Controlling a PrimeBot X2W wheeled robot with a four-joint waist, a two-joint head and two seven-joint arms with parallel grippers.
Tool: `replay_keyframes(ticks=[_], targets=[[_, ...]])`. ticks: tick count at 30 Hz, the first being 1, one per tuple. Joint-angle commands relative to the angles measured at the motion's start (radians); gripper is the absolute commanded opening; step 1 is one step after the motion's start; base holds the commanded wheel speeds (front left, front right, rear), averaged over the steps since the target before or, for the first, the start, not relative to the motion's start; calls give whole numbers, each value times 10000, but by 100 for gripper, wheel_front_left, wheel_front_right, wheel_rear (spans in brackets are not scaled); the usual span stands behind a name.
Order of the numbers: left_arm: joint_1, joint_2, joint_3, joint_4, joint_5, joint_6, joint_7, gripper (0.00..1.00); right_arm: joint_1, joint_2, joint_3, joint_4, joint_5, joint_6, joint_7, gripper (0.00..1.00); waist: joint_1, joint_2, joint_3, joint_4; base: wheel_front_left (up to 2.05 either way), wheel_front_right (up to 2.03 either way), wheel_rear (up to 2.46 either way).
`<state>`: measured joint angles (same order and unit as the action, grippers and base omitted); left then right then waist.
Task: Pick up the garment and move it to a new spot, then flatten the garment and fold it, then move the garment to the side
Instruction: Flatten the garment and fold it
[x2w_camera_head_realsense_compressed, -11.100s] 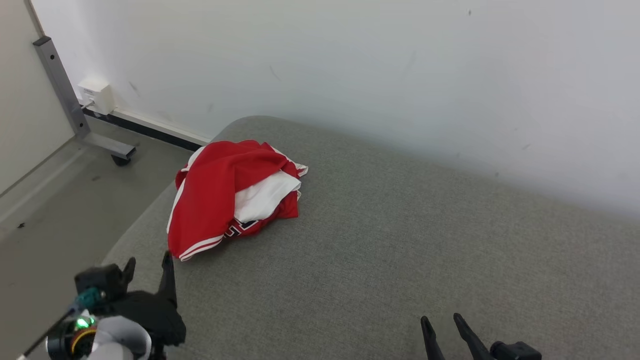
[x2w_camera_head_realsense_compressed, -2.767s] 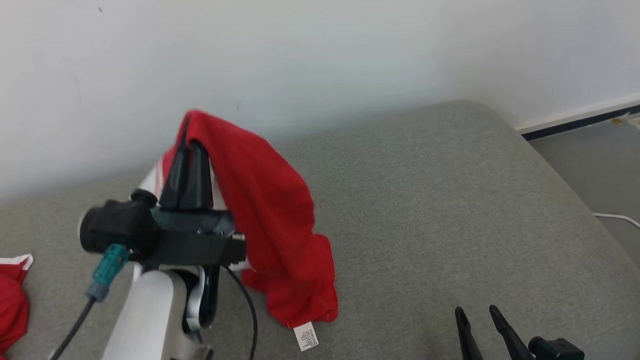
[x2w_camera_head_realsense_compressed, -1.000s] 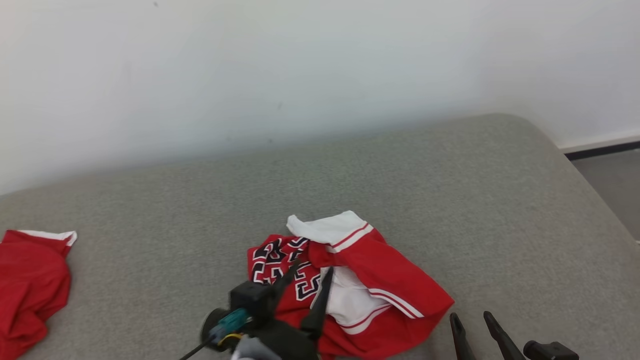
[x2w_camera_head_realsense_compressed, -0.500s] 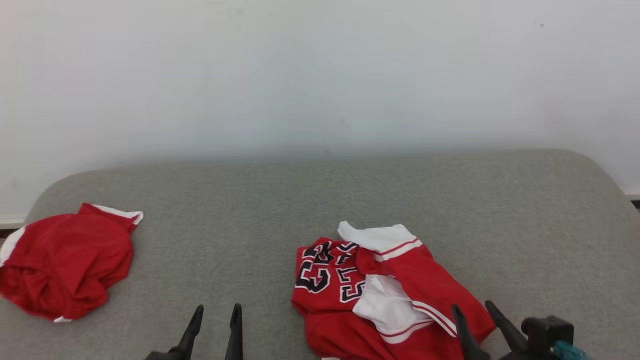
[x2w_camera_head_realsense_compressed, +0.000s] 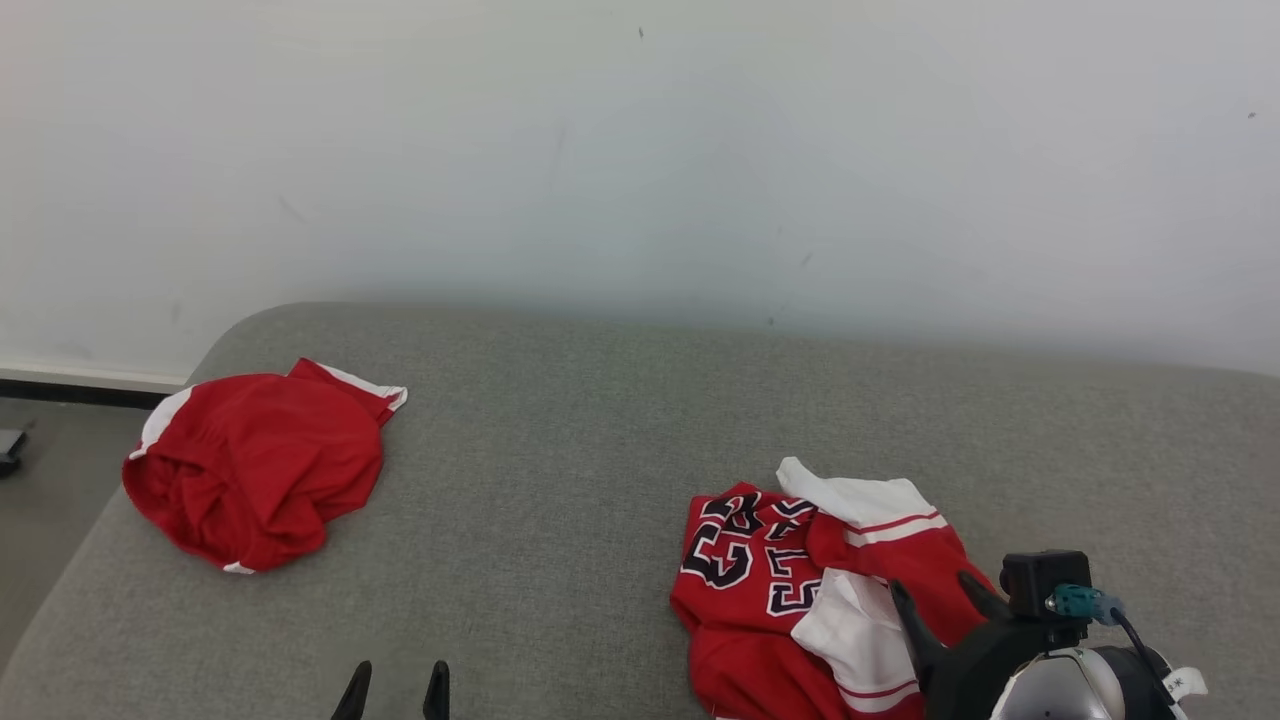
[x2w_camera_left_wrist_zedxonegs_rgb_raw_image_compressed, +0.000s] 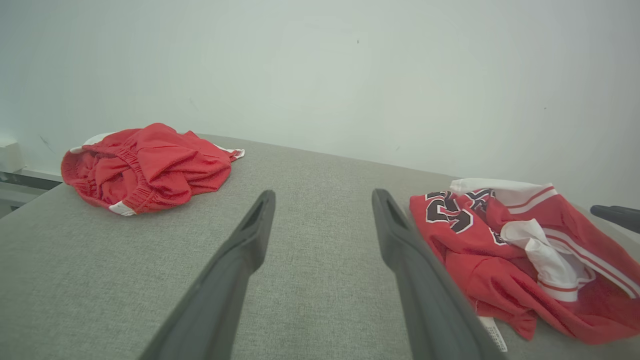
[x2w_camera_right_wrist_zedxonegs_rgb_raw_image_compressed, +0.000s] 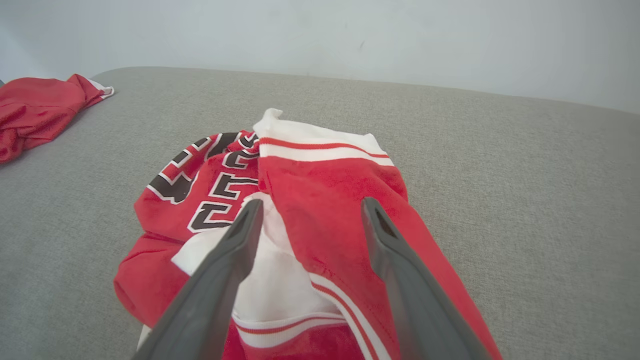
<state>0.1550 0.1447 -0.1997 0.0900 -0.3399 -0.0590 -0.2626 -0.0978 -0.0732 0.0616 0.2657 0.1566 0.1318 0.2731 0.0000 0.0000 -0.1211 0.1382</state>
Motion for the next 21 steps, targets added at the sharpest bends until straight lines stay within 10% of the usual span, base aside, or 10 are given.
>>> replay_keyframes(ticks=[1, 13, 14, 16, 21], targets=[[153, -57, 116, -50, 147, -112, -33, 100, -122, 44, -31, 68, -114, -22, 100, 100, 0, 0, 60, 324, 0, 0, 0], [367, -567, 765, 286, 578, -605, -33, 100, -715, 174, -597, 926, -1633, -22, 351, 100, 0, 0, 331, 971, 0, 0, 0], [348, -592, 783, 306, 599, -630, -33, 100, -756, 176, -657, 1002, -1706, -22, 292, 80, 0, 0, 340, 998, 0, 0, 0], [334, -653, 814, 331, 632, -627, -33, 100, -888, 188, -724, 1082, -1799, -22, 132, 5, 0, 0, 351, 1036, 0, 0, 0], [353, -732, 917, 371, 683, -682, -33, 100, -1172, 215, -530, 857, -1524, -22, -255, 0, 0, 0, 341, 1031, 0, 0, 0]])
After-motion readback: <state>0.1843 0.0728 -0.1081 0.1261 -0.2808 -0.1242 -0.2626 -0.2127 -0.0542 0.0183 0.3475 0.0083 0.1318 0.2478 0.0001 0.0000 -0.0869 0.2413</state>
